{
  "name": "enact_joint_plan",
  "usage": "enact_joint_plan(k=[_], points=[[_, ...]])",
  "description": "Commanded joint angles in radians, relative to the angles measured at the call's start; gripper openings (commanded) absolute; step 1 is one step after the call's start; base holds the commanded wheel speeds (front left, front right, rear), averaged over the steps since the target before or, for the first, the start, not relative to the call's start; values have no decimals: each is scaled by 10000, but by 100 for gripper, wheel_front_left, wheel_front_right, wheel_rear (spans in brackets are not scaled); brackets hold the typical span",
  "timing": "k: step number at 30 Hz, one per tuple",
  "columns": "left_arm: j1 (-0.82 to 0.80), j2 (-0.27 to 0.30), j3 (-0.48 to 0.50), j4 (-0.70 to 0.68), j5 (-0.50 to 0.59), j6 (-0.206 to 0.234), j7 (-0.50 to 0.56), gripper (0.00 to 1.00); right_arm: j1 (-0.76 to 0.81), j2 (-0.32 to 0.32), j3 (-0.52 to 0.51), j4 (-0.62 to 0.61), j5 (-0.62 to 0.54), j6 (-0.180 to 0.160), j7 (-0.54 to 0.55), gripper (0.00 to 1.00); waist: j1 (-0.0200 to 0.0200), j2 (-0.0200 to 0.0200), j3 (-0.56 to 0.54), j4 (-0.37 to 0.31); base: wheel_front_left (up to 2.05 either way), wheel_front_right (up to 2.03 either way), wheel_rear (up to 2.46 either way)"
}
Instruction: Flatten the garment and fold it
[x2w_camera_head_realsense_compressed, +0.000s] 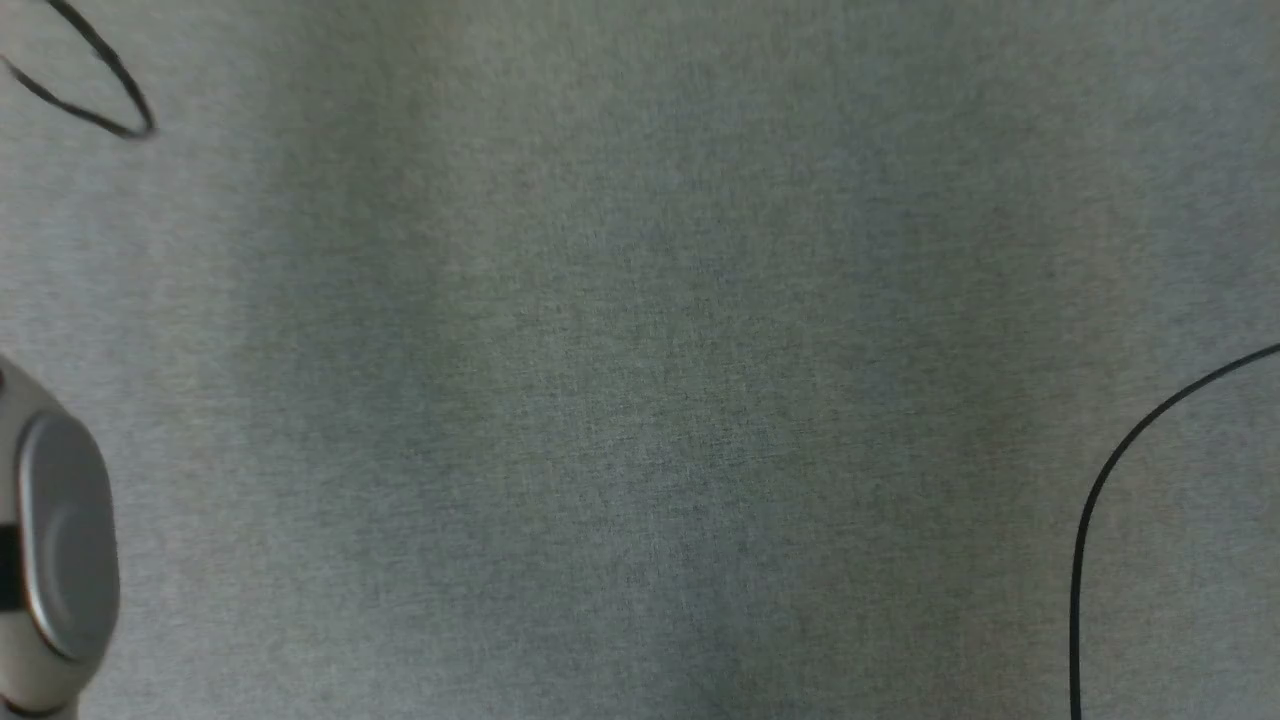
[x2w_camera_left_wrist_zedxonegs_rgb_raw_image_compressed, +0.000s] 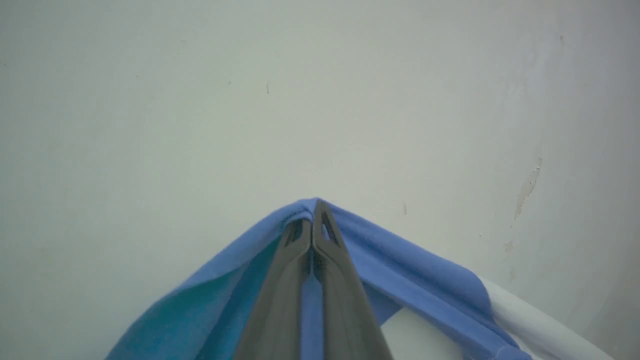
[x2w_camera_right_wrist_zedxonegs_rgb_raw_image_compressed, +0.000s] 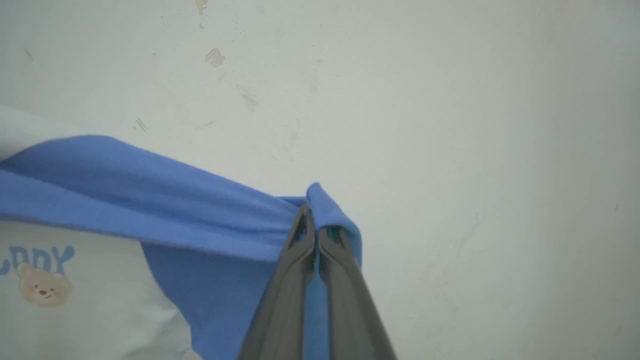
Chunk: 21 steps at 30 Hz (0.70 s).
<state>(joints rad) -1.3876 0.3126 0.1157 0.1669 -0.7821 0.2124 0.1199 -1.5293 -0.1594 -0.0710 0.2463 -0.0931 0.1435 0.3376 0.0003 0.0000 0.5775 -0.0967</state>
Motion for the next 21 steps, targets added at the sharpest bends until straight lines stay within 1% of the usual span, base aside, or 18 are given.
enact_joint_plan(k=[1,3,5,9,13,16,18,21], points=[[-200,216,351,167,73,105,-235,0,-213,-280,-356,117,-230,-128,-148,0,-3,0,687,-135,0,0,0],[-476,248,279,436,84,-113,-401,0,-538,-266,-462,370,-448,-128,-580,0,-3,0,724,-129,0,0,0],[-541,234,193,738,43,-300,-434,0,-625,-245,-579,672,-532,-128,-785,0,-3,0,712,-128,0,0,0],[49,219,29,1429,54,-614,-469,0,-72,-231,-490,1366,-350,-128,-968,0,-3,0,613,-94,0,0,0],[1539,550,-501,2070,515,-1018,-253,0,1380,-259,-29,1910,287,-128,-1024,0,-3,0,270,-106,0,0,0],[2807,688,-931,2312,791,-1239,18,0,2670,-383,412,2054,1034,-128,-740,0,-3,0,-106,-32,0,0,0],[3656,694,-1084,2373,794,-1387,155,0,3617,-572,719,1918,1541,-128,-436,0,-3,0,-449,54,0,0,0],[5048,661,-1325,2193,790,-1560,367,0,5178,-845,1005,1289,2302,-128,98,0,-3,0,-1063,186,0,0,0]])
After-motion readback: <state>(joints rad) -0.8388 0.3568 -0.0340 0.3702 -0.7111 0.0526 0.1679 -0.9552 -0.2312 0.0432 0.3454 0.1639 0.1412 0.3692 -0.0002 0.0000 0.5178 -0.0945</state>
